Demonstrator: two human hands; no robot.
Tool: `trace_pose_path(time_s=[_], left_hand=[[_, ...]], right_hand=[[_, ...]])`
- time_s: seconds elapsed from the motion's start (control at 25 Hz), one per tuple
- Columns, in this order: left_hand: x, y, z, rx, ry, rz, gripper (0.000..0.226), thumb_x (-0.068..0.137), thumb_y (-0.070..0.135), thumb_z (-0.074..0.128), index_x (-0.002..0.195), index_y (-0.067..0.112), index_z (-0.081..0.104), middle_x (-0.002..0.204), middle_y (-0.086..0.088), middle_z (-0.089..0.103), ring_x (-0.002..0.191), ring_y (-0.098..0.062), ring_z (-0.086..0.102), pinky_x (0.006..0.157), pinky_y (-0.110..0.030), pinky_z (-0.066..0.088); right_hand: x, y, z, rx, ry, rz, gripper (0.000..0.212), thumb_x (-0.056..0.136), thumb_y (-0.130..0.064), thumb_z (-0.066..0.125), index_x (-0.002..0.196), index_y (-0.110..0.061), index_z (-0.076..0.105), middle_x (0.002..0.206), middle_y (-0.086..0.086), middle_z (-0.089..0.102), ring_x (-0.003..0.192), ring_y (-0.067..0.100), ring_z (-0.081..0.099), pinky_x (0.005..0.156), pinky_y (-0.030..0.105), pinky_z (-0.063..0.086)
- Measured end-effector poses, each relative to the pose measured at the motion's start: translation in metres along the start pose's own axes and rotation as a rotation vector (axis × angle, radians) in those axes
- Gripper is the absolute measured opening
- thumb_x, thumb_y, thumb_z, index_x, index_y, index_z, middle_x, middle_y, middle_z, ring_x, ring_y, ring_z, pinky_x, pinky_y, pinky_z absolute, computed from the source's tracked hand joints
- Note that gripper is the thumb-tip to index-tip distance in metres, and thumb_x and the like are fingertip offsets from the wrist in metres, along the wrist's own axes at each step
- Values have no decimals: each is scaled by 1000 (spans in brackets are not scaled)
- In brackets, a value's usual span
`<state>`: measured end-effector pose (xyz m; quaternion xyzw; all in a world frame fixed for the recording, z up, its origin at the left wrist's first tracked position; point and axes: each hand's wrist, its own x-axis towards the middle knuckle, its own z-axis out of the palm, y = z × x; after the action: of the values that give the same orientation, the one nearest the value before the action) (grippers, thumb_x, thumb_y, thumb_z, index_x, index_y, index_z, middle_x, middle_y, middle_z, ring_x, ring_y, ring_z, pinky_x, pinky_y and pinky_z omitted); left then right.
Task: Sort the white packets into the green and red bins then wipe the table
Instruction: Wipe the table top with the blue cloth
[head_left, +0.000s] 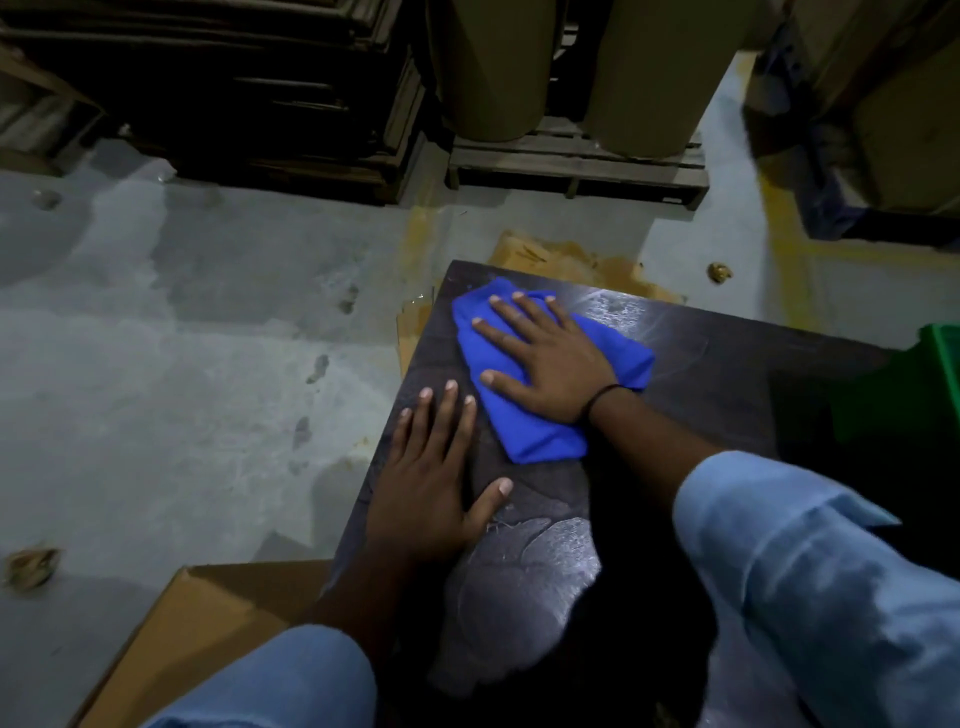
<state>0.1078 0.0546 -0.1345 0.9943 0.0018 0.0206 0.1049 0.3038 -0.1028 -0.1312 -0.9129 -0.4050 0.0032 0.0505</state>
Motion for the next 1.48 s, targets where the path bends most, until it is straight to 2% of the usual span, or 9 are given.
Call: trace_pose_path(time_s=[0.16,0.24,0.4,0.52,0.68,0.72,0.92,1.16,1.48], left_hand=[[-1,-1,-2,-16,1,24,90,95,69,42,162,15,17,171,-7,4,158,-30,-1,125,-52,16],[-2,-1,-2,-16,1,27,89,96,68,42,162,14,18,171,-7,4,158,-30,-1,125,-52,16],[-1,0,-3,3,-13,26,90,96,68,42,162,12,18,171,-9,5,158,-31,0,124,-53,17],[0,-2,-3,6,-16,27,90,96,68,42,162,12,17,171,-9,4,158,-31,-1,124,-53,17],[-1,-1,-4,24,-25,18,90,96,69,38,162,13,15,171,-8,2,158,-30,-3,125,-53,17],[-1,-1,-4,29,-32,21,90,96,70,37,162,12,16,171,-9,2,158,-31,-3,124,-53,17],[0,-2,-4,51,-60,23,91,95,69,37,162,11,16,171,-11,3,158,-32,-2,124,-54,17],[0,-3,-4,15,-34,25,91,95,70,37,162,12,16,171,-9,3,158,-30,-3,125,-53,16],[-1,-4,-2,21,-37,27,91,96,70,36,162,12,15,171,-10,2,158,-30,-2,125,-52,13]], right_hand=[[-10,59,-8,-20,23,535,74,93,-72,20,156,-35,25,165,3,24,152,29,17,122,55,6],[-6,44,-4,-10,31,651,75,94,-71,20,157,-31,25,165,6,23,152,33,14,122,58,3],[-46,-21,1,-23,70,309,71,96,-69,27,157,-33,25,166,2,20,154,28,12,122,55,8],[-72,6,-7,-56,3,150,70,96,-71,27,158,-37,21,167,-3,16,155,23,10,124,51,6],[-46,42,-11,3,56,794,74,94,-71,22,158,-34,21,167,3,15,154,29,7,123,55,3],[-40,25,-8,-10,66,830,74,95,-70,21,158,-32,21,167,4,13,154,30,6,123,56,2],[-79,-20,-5,-3,28,213,69,96,-70,31,157,-37,24,167,-3,18,155,23,11,124,51,7],[-53,43,-8,26,70,869,71,95,-70,23,157,-35,22,168,2,14,154,28,6,123,53,1],[-113,-19,-10,-35,-2,210,68,97,-70,31,157,-39,22,167,-6,15,155,20,7,125,47,5]])
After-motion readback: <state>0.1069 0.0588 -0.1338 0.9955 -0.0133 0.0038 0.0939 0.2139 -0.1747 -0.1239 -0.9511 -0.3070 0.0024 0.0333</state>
